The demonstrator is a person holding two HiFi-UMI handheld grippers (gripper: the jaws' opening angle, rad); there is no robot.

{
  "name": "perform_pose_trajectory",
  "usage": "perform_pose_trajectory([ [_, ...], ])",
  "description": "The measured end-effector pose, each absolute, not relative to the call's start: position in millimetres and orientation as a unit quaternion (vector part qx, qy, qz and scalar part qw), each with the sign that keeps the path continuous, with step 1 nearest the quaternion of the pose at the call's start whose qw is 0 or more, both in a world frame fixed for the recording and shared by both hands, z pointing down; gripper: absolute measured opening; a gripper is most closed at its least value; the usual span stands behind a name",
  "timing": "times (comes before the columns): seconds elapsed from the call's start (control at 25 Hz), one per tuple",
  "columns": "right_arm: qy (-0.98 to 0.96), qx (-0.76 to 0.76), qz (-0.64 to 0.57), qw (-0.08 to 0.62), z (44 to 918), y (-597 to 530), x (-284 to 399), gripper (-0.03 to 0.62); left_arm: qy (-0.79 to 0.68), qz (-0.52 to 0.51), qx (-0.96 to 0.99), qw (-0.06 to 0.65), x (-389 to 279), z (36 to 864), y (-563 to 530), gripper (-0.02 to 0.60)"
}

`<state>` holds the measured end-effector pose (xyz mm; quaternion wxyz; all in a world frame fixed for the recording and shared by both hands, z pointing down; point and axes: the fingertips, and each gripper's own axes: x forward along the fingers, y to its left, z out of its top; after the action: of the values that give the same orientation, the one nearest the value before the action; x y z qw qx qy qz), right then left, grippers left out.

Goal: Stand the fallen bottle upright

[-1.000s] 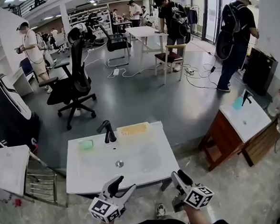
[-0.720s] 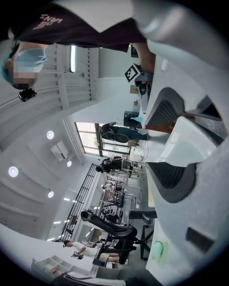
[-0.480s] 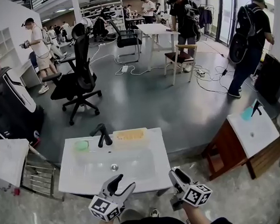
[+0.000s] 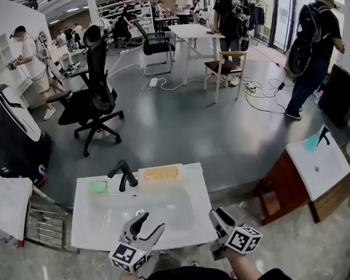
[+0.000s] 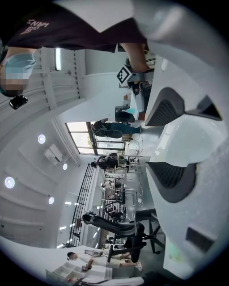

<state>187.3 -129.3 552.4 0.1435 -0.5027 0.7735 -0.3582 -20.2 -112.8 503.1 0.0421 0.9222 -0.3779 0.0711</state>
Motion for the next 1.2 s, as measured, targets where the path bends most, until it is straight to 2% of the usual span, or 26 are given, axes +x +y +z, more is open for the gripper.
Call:
perform_pose_trajectory([
  [0.2,0.757,-0.516,-0.370,0.153,558.2,-161.4,178.0,0.156,-0.364,0.103,0.925,0.038,-27.1,508.0,-154.2,0.247],
  [0.36,0.741,-0.528,-0.384,0.161,569.5,-186.0,172.2,0.156,-0.341,0.140,0.930,0.003,-30.4,519.0,-184.5,0.247],
  [0.76,0.701,-0.541,-0.432,0.171,598.1,-232.8,161.8,0.155,-0.314,0.225,0.922,-0.034,-27.4,548.1,-233.7,0.247],
  [1.2,0.615,-0.534,-0.516,0.265,631.1,-297.1,167.2,0.155,-0.300,0.270,0.915,-0.020,-24.2,591.9,-267.3,0.249],
])
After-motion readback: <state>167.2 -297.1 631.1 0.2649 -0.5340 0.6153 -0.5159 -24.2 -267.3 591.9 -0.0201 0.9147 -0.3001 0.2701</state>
